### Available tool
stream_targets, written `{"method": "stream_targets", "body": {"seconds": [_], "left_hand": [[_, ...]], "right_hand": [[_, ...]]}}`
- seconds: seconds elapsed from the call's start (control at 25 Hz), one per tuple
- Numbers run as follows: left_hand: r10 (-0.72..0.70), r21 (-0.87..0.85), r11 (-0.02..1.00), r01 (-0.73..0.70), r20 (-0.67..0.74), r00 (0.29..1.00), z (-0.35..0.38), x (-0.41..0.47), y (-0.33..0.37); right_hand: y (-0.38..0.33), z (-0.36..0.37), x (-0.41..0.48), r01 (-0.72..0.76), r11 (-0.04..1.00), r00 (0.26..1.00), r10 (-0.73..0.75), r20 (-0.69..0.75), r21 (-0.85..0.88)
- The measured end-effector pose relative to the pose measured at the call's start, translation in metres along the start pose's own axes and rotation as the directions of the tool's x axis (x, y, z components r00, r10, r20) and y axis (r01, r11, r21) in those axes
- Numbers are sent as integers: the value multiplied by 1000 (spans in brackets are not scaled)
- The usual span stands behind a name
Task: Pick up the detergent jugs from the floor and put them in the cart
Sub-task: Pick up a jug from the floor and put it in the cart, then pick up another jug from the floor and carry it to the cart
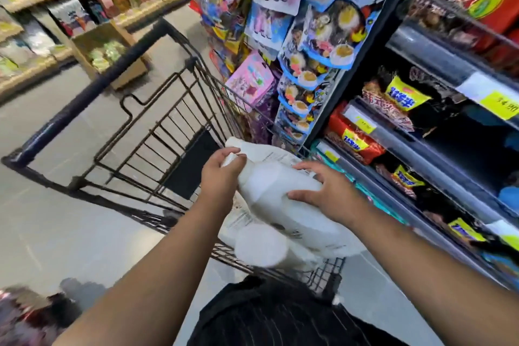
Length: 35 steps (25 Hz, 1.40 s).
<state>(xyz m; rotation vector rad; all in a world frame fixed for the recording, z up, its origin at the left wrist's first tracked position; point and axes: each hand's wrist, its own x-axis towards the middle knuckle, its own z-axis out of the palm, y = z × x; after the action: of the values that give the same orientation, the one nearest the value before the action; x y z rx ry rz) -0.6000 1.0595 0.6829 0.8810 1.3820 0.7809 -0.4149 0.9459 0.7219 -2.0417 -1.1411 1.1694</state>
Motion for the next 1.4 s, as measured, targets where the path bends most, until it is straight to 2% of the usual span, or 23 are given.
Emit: {"method": "stream_targets", "body": {"seconds": [0.16,0.28,0.56,0.84,1.12,1.2,1.4], "left_hand": [[-37,31,999,35,77,996,12,20,-8],[-63,89,994,55,83,995,20,25,-18],[-46,273,962,13,112,993,31,32,-35],[-87,447,895,-6,186,979,55,19,-45],[-79,480,877,-12,168,983,54,20,-55],[-68,465,885,-13,156,985,54,17,-55],[2,495,862,-111,215,977,53,10,-51]], "right_hand": [[16,1,13,-50,998,995,52,-80,27],[25,1,17,-111,992,988,116,-97,55],[52,4,22,-174,979,974,187,-126,104],[101,7,17,-217,955,951,254,-178,203],[116,18,22,-152,959,947,211,-242,241],[118,20,21,-137,969,945,190,-268,205],[120,24,11,-122,978,925,174,-337,169]]}}
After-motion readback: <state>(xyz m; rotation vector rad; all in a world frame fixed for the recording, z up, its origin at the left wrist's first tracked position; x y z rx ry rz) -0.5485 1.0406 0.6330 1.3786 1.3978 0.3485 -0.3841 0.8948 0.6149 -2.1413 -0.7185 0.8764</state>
